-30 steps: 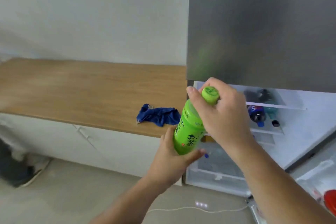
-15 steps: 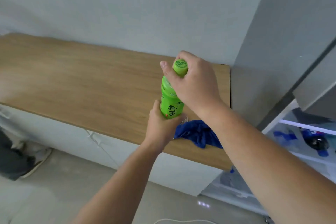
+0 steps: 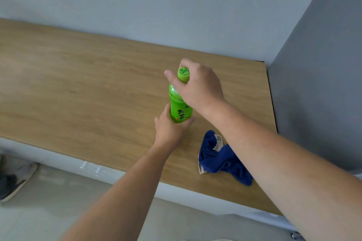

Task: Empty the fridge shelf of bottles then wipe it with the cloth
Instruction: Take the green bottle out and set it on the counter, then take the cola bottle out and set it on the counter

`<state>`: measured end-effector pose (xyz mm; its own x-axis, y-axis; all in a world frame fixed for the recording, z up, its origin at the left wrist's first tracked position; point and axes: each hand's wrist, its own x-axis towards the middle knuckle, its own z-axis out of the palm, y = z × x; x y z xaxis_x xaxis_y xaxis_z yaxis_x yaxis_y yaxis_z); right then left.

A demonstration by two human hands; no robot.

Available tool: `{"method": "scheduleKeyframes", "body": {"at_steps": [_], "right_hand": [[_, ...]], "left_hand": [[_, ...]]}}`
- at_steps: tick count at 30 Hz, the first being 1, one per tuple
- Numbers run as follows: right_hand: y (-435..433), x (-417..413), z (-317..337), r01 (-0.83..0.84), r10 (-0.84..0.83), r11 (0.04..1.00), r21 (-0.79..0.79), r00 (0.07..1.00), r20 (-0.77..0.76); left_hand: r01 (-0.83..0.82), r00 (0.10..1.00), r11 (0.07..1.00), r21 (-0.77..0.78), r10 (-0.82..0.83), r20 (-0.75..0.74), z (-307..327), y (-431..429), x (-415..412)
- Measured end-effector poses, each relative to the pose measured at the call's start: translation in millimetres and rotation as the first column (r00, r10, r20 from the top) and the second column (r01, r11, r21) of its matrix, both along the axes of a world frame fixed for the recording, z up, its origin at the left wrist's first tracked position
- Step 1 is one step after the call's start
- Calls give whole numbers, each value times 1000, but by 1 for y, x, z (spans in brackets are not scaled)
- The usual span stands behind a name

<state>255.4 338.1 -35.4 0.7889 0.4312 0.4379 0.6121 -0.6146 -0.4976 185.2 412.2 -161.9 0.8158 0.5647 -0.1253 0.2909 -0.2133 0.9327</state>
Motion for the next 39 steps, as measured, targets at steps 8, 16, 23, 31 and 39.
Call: {"method": "scheduleKeyframes", "body": {"at_steps": [8, 16, 23, 31, 39], "right_hand": [[-3, 1, -4, -20, 10, 998, -55, 987, -160], [-143, -107, -36, -102, 121, 982, 162, 986, -114], [-308, -174, -76, 10, 5, 979, 201, 997, -73], [-496, -170, -115, 286, -285, 937, 201, 958, -33], [-596, -58, -201, 552, -551, 793, 258, 830, -82]], "left_hand": [[83, 994, 935, 345, -55, -90, -27, 12, -3], [-36, 995, 871, 490, 77, -64, -35, -42, -112], [287, 842, 754, 591, -493, 219, -23, -204, -170], [663, 608, 640, 388, -763, 220, 1, -381, -124], [696, 680, 697, 173, -717, 151, -49, -513, 54]]}}
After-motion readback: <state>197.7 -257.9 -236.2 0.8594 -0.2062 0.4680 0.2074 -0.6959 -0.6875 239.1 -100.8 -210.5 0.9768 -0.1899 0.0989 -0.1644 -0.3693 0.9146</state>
